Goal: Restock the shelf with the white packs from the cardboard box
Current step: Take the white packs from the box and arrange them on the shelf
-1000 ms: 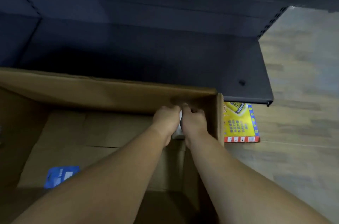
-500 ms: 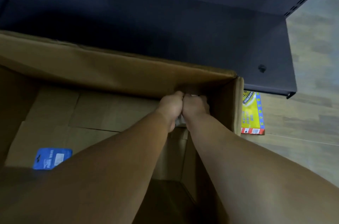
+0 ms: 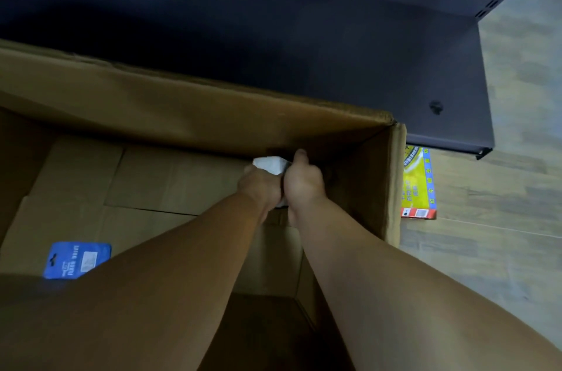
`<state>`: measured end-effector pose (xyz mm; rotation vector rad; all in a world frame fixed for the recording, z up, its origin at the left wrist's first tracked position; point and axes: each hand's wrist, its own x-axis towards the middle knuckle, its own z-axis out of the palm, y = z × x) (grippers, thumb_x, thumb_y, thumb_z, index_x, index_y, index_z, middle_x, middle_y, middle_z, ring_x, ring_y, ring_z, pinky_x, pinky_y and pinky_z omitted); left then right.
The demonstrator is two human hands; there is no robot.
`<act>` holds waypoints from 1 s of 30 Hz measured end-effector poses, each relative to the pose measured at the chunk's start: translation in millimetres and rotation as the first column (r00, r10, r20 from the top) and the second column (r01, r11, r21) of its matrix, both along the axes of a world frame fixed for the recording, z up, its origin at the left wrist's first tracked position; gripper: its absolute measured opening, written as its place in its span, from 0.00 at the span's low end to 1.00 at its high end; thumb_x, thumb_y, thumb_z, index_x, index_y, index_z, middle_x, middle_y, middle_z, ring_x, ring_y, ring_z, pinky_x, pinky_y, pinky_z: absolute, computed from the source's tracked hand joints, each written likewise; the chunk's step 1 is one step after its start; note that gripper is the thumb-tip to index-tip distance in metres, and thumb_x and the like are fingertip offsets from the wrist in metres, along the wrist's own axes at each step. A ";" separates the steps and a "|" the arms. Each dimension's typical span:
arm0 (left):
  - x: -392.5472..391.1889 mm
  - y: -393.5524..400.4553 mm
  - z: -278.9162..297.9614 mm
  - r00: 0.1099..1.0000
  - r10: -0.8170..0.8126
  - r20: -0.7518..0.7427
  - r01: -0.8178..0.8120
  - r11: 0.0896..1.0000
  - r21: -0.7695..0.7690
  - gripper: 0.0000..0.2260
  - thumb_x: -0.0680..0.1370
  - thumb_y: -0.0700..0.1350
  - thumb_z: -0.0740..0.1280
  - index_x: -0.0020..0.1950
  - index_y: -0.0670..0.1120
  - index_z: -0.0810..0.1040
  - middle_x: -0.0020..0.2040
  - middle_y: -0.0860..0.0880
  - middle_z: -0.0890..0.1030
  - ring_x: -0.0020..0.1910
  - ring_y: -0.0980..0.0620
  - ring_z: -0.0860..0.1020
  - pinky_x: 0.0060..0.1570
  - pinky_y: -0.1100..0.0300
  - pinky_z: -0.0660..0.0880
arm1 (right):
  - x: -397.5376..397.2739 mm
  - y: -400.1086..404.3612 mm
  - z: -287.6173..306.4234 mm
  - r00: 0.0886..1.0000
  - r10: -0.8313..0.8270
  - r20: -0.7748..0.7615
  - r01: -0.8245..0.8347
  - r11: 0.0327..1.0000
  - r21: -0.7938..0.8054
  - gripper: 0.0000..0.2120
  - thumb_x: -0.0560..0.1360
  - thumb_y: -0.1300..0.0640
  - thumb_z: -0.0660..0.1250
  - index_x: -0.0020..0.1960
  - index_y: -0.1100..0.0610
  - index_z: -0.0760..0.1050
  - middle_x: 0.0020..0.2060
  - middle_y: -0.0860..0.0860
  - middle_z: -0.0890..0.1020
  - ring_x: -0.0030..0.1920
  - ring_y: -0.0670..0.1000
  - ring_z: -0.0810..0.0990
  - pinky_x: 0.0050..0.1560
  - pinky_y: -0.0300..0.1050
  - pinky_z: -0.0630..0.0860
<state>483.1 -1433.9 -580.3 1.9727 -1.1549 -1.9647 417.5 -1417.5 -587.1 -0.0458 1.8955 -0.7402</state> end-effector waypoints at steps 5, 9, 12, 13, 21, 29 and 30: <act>26.9 6.7 -9.7 0.991 0.100 0.084 -0.098 0.995 -0.032 0.07 0.78 0.43 0.66 0.53 0.41 0.76 0.51 0.41 0.81 0.44 0.46 0.80 0.39 0.60 0.76 | 10.0 7.5 3.7 0.998 0.061 0.030 -0.061 0.998 -0.006 0.22 0.82 0.41 0.54 0.58 0.58 0.74 0.52 0.55 0.81 0.53 0.57 0.79 0.60 0.51 0.74; 53.0 4.9 12.4 0.967 0.248 0.057 -0.246 0.968 -0.052 0.13 0.75 0.46 0.67 0.58 0.46 0.75 0.46 0.45 0.83 0.39 0.49 0.81 0.30 0.62 0.74 | 20.0 18.6 9.3 0.990 0.119 -0.081 -0.121 0.993 -0.016 0.10 0.78 0.47 0.59 0.49 0.53 0.72 0.52 0.56 0.82 0.51 0.59 0.80 0.57 0.54 0.77; 72.9 -3.3 38.0 0.964 0.262 0.050 -0.259 0.964 -0.059 0.14 0.76 0.50 0.67 0.59 0.49 0.71 0.47 0.48 0.81 0.43 0.49 0.80 0.37 0.57 0.76 | 27.9 23.6 12.8 0.978 0.117 -0.174 -0.121 0.993 -0.014 0.10 0.71 0.46 0.59 0.46 0.51 0.71 0.51 0.55 0.82 0.52 0.59 0.80 0.57 0.57 0.78; 80.0 -6.3 45.1 0.965 0.261 0.032 -0.258 0.964 -0.067 0.14 0.76 0.50 0.66 0.60 0.50 0.71 0.47 0.49 0.81 0.44 0.49 0.80 0.38 0.56 0.77 | 30.9 23.5 17.0 0.976 0.110 -0.190 -0.115 0.993 -0.017 0.11 0.70 0.45 0.59 0.47 0.50 0.70 0.53 0.55 0.81 0.53 0.59 0.79 0.57 0.58 0.78; 155.7 -8.3 118.9 0.969 0.211 -0.126 -0.225 0.968 -0.111 0.15 0.77 0.48 0.65 0.63 0.51 0.72 0.51 0.46 0.83 0.49 0.46 0.82 0.43 0.52 0.78 | 65.3 20.1 103.6 0.981 0.038 -0.189 -0.063 0.990 -0.128 0.14 0.80 0.48 0.61 0.62 0.53 0.70 0.47 0.52 0.79 0.48 0.54 0.79 0.53 0.50 0.75; 253.7 -3.0 208.9 0.947 0.203 -0.250 -0.262 0.937 -0.231 0.13 0.78 0.44 0.63 0.63 0.51 0.74 0.50 0.44 0.84 0.49 0.44 0.81 0.46 0.51 0.75 | 150.4 16.3 188.0 0.976 0.013 -0.218 -0.091 0.931 -0.353 0.07 0.80 0.49 0.62 0.44 0.50 0.71 0.43 0.53 0.82 0.46 0.57 0.82 0.54 0.56 0.79; 265.5 -3.0 223.1 0.945 0.195 -0.263 -0.263 0.930 -0.257 0.13 0.78 0.44 0.62 0.62 0.51 0.74 0.51 0.44 0.84 0.50 0.43 0.82 0.47 0.51 0.75 | 161.9 15.2 202.3 0.976 0.006 -0.219 -0.091 0.919 -0.383 0.06 0.80 0.50 0.62 0.46 0.50 0.71 0.42 0.53 0.82 0.45 0.56 0.82 0.52 0.54 0.80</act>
